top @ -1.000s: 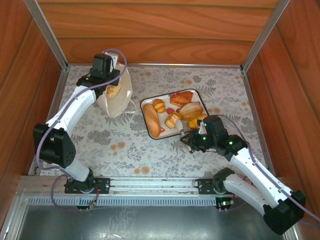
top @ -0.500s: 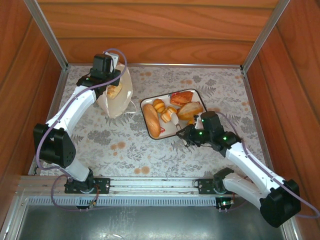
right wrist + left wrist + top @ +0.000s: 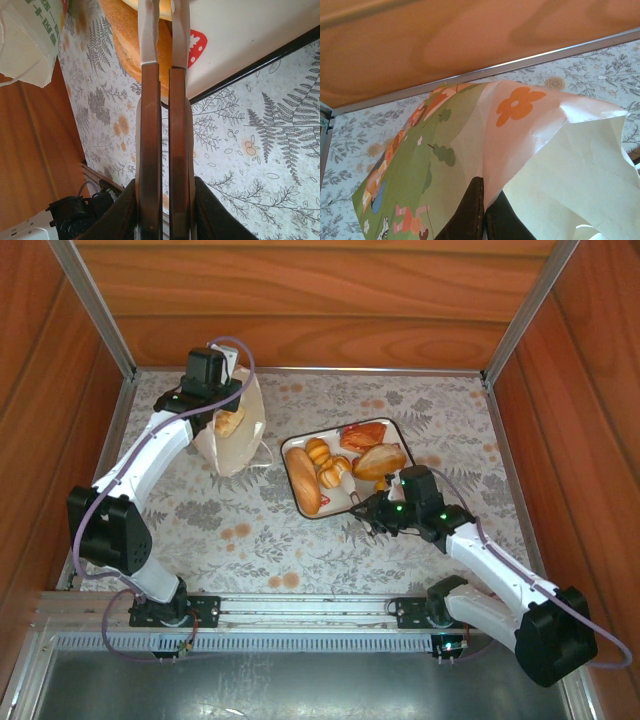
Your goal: Take the fake bread out of the paper bag
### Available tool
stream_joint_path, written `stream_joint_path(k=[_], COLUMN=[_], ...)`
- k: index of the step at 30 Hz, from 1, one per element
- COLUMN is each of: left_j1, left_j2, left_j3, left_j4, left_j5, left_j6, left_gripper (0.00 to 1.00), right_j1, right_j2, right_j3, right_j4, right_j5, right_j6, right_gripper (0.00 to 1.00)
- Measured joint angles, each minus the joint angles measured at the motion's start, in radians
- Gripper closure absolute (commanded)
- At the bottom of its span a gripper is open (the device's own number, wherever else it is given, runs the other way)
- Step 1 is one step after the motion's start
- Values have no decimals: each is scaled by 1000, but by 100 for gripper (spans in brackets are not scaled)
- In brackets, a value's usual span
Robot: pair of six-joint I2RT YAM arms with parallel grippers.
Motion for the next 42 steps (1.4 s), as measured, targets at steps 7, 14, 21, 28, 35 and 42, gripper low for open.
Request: stream_joint_path(k=[7, 14, 21, 28, 35, 42], left_j1=[-6, -6, -7, -8, -8, -8], left_j2=[3, 5, 10, 12, 14, 15], left_j3=[7, 18, 31, 33, 34, 35], left_j4=[-2, -5, -5, -5, -5, -5], left_j5=[0, 0, 0, 0, 0, 0], left_j6=[0, 0, -3, -3, -3, -3], left_gripper=[100, 100, 100, 100, 100, 100], right_j1=[-3, -3, -3, -3, -3, -3], right_j2=[-34, -53, -33, -24, -24, -39], right_j3=[0, 0, 0, 21, 37, 68], right_j4=[-78, -178, -230, -291, -343, -422], right_j5=[3, 3, -14, -34, -55, -73], right_j6=[11, 4, -13, -31, -44, -61], right_gripper=[90, 79, 74, 73, 70, 76])
